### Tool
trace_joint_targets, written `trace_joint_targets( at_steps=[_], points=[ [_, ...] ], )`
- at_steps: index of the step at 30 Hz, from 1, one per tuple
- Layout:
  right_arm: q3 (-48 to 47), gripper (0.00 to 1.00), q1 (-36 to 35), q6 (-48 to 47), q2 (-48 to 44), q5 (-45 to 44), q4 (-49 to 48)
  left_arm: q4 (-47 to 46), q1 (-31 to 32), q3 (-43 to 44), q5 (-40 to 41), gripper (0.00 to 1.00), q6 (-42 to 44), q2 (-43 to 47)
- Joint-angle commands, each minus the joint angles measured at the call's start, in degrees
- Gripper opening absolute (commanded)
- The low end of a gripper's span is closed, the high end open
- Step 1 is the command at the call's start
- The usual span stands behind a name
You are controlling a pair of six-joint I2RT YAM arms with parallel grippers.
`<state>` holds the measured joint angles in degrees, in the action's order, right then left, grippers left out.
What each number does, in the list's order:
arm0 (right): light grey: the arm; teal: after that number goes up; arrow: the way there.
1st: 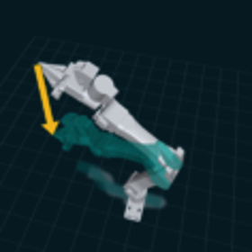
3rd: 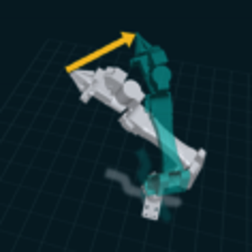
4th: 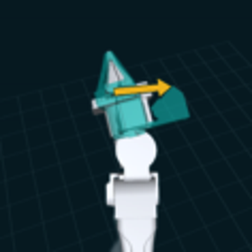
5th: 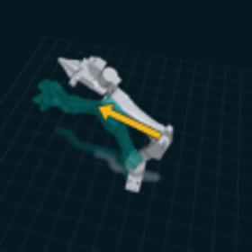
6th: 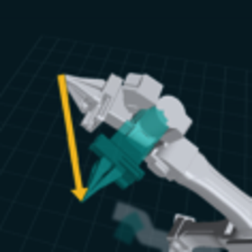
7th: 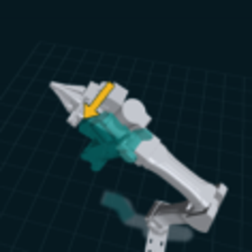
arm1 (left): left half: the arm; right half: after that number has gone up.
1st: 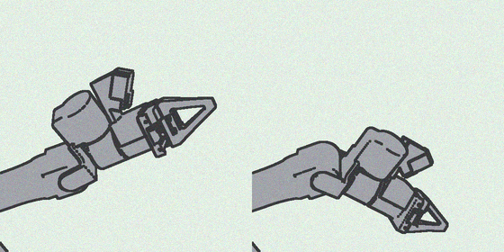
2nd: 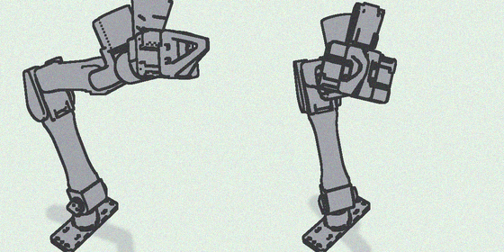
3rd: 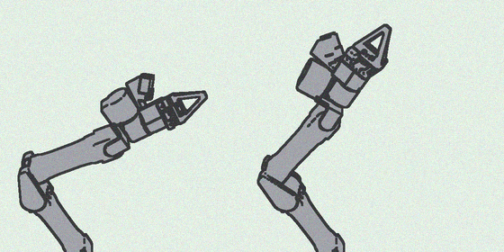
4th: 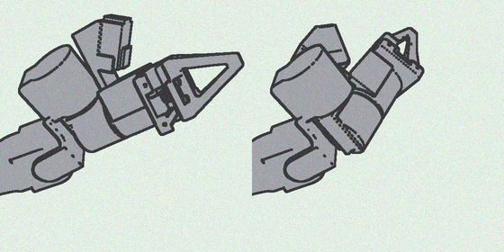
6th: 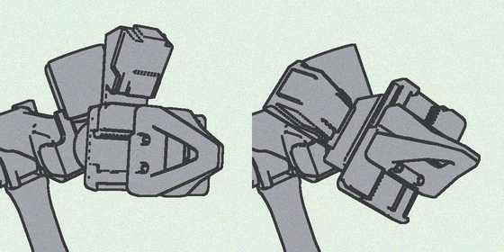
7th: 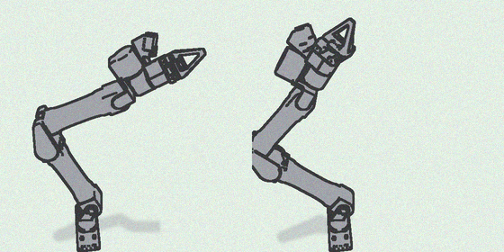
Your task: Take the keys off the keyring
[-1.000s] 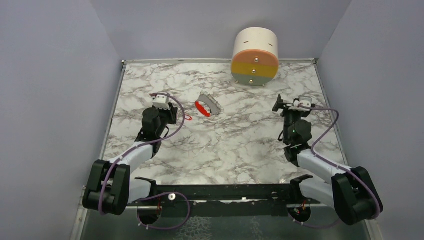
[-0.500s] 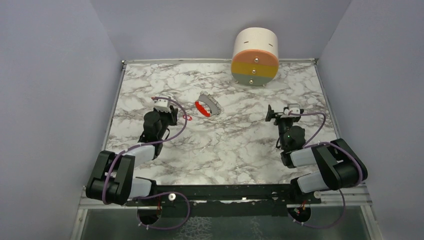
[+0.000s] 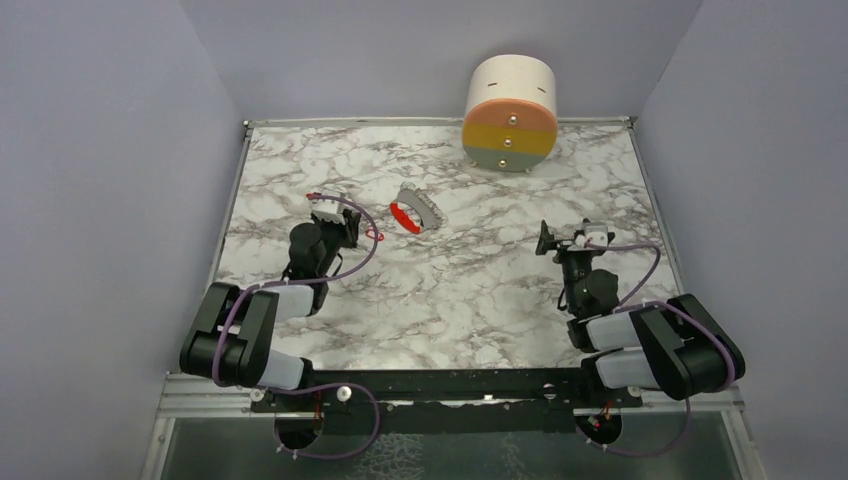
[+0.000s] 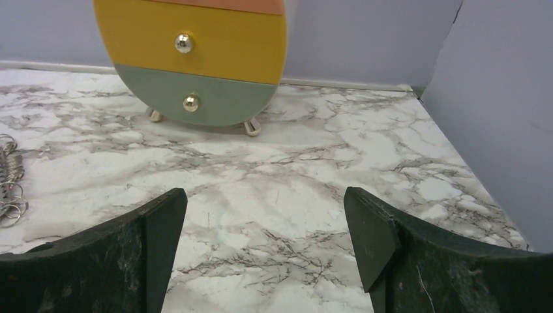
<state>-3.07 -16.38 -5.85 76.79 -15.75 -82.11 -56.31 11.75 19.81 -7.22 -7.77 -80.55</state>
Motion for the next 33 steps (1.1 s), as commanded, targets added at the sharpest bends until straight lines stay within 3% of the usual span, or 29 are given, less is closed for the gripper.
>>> trace_joint_targets(
  at_steps=[1,3,6,9,14,19,33],
  points=[
    [1.8,0.92,0.4,0.3,-0.4,-0.3,-4.5,-4.7,0.3,0.7,-2.9,0.26,1.2,-1.2],
    [2.0,0.93,0.5,0.9,0.9,-0.5,-2.5,-6.5,0.2,0.6,-3.5,0.26,1.6,-2.0],
    [3.3,0.93,0.5,0.7,13.2,-2.4,-19.2,-8.5,0.2,0.1,-4.4,0.26,2.0,-2.5],
    [-0.3,0.94,0.5,-1.6,16.7,2.8,-14.0,-9.6,0.2,-1.0,-3.8,0.26,1.9,-1.7],
    [-2.8,0.96,0.5,-1.4,19.7,2.6,-13.2,-13.2,0.2,-2.4,-3.3,0.26,1.9,-1.9],
    [-5.2,0.97,0.7,0.2,17.9,1.1,-6.2,-13.2,0.2,-2.6,-3.3,0.26,1.8,-1.7],
    [-5.8,0.99,1.1,0.6,17.8,1.1,-4.7,-10.9,0.2,-0.5,-2.5,0.26,1.6,-3.0]
  ],
)
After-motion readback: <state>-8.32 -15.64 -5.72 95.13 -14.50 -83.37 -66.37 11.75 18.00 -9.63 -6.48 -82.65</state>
